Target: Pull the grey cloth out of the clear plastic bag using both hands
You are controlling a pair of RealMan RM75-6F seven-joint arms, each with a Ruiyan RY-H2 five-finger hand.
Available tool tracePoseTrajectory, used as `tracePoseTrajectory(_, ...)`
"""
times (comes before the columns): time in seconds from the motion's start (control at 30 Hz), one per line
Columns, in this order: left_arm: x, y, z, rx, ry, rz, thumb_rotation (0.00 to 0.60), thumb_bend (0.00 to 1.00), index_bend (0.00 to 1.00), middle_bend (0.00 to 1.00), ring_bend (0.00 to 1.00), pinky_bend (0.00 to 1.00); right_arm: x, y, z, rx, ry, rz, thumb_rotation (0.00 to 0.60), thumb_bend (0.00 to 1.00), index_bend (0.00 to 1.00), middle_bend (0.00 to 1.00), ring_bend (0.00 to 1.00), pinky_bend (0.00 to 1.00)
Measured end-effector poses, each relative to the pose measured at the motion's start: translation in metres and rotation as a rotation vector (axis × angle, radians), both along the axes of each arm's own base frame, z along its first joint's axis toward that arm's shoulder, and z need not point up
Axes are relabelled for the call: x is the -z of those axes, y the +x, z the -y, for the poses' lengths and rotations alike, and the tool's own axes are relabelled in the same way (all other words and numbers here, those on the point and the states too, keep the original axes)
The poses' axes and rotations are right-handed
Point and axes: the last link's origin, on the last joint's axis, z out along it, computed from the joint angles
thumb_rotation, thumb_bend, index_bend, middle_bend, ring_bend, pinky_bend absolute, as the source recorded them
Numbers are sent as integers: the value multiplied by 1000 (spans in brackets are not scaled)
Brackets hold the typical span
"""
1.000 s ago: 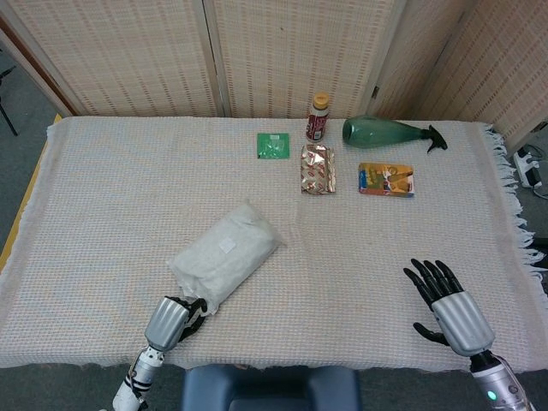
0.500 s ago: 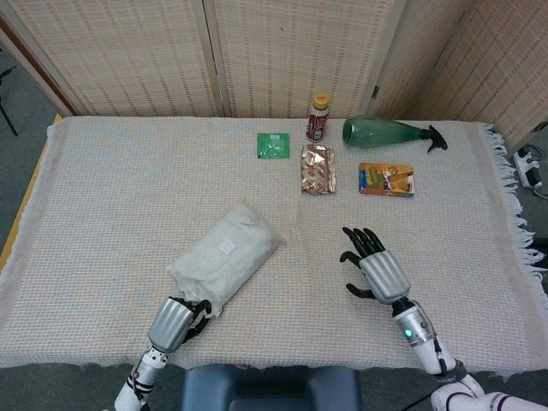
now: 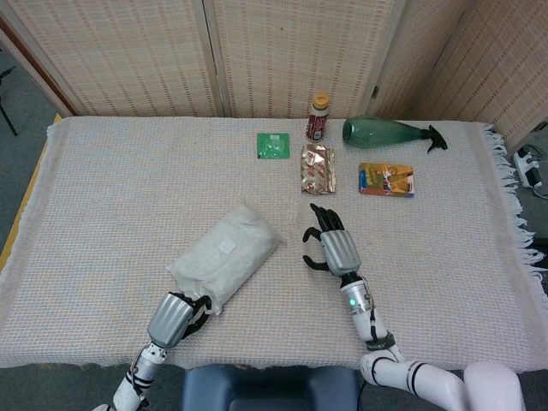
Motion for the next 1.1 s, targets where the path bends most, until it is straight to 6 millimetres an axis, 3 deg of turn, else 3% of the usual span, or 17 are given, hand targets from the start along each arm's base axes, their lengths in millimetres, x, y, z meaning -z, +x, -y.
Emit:
tracePoseTrajectory(0.43, -2, 0, -7, -3, -1, -11, 600, 579, 771, 1000, 1000, 1000, 29, 23, 22, 58, 3, 38, 600, 225, 495, 0, 0, 0)
tracePoseTrajectory(1.1, -6, 1, -13, 0, 5, -17, 600, 576, 772, 1000, 1000, 1000, 54, 44, 39, 100, 20, 80, 600, 274, 538, 0, 0, 0)
